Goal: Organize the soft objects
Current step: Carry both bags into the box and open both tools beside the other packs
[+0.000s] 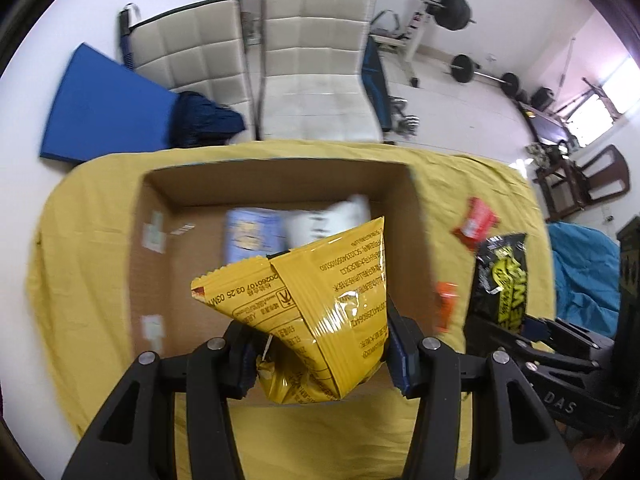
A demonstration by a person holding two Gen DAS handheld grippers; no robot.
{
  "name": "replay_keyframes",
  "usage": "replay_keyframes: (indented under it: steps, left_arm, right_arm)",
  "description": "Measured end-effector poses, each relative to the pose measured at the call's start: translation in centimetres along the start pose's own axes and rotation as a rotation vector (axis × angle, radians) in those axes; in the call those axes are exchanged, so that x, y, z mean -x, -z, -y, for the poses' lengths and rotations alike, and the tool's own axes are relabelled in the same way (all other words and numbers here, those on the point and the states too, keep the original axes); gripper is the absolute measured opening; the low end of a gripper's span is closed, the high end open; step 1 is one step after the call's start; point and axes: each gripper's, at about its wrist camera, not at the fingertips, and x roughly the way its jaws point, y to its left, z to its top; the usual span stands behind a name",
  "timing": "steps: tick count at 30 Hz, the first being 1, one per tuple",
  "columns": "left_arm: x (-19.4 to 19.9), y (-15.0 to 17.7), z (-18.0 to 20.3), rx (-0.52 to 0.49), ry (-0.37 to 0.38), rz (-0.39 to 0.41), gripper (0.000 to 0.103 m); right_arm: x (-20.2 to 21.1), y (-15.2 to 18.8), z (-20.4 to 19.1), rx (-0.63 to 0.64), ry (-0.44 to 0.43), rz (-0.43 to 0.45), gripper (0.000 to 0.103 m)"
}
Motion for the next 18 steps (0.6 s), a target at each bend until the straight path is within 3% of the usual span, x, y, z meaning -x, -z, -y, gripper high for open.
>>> replay_keyframes:
  steps: [9,18]
  left_arm:
    - [-6.2,-2.7,-9.1,0.038,-0.090,-0.086,0.049]
    - [-15.4,-4.3,-13.0,0.048,-0.142,-0.229,0.049]
  right_arm:
    - [-9.7,-0.1,-4.8,-0.023,0.099,-0.109,0.055]
    - [-17.5,0.5,-5.3,-0.039,0.202,-0.211,0.055]
